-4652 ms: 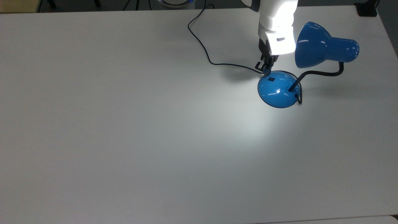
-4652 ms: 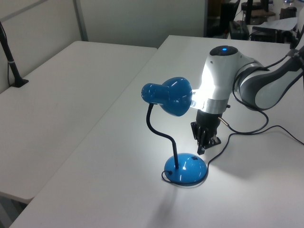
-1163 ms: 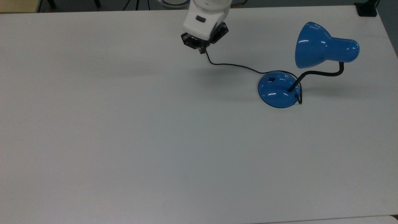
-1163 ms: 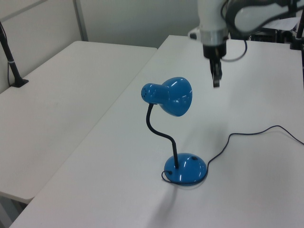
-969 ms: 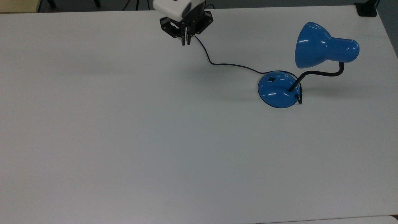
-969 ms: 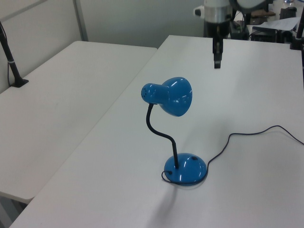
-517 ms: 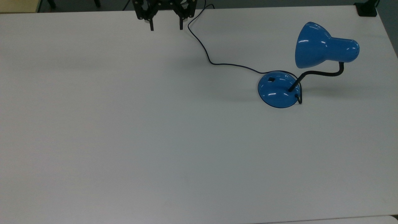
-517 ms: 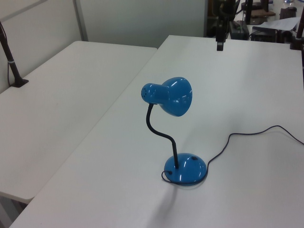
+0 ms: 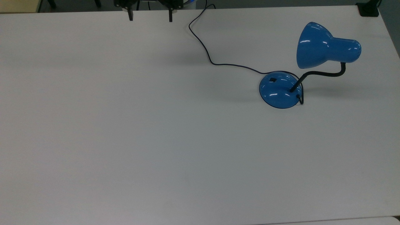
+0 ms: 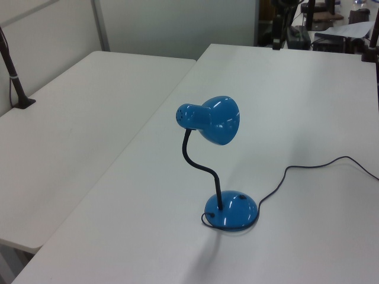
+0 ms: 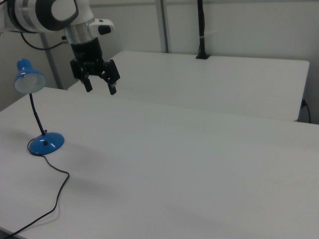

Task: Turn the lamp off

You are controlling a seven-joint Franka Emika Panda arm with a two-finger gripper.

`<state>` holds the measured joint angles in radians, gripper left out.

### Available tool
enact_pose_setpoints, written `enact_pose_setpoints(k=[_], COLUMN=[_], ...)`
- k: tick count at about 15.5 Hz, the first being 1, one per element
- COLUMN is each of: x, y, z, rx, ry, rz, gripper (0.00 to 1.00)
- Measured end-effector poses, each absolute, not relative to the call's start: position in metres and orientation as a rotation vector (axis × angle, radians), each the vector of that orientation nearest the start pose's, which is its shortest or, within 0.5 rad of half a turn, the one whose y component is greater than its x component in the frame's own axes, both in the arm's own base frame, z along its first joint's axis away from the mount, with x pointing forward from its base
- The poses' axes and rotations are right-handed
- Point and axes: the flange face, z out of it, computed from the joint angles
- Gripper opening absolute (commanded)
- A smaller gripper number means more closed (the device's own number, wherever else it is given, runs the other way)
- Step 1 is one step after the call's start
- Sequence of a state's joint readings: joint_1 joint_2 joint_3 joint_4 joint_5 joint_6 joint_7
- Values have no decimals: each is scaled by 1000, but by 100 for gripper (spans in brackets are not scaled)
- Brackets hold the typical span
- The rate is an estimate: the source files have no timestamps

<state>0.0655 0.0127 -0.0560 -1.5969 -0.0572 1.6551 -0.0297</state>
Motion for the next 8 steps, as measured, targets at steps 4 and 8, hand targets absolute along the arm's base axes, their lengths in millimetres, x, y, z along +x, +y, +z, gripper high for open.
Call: enact_pose_setpoints(k=[4,8], x=[567,565], y=[-10,-14], z=[625,624], rx=[-3198,-3197], ry=[-22,74], rz=[-109,-92], gripper=[100,100])
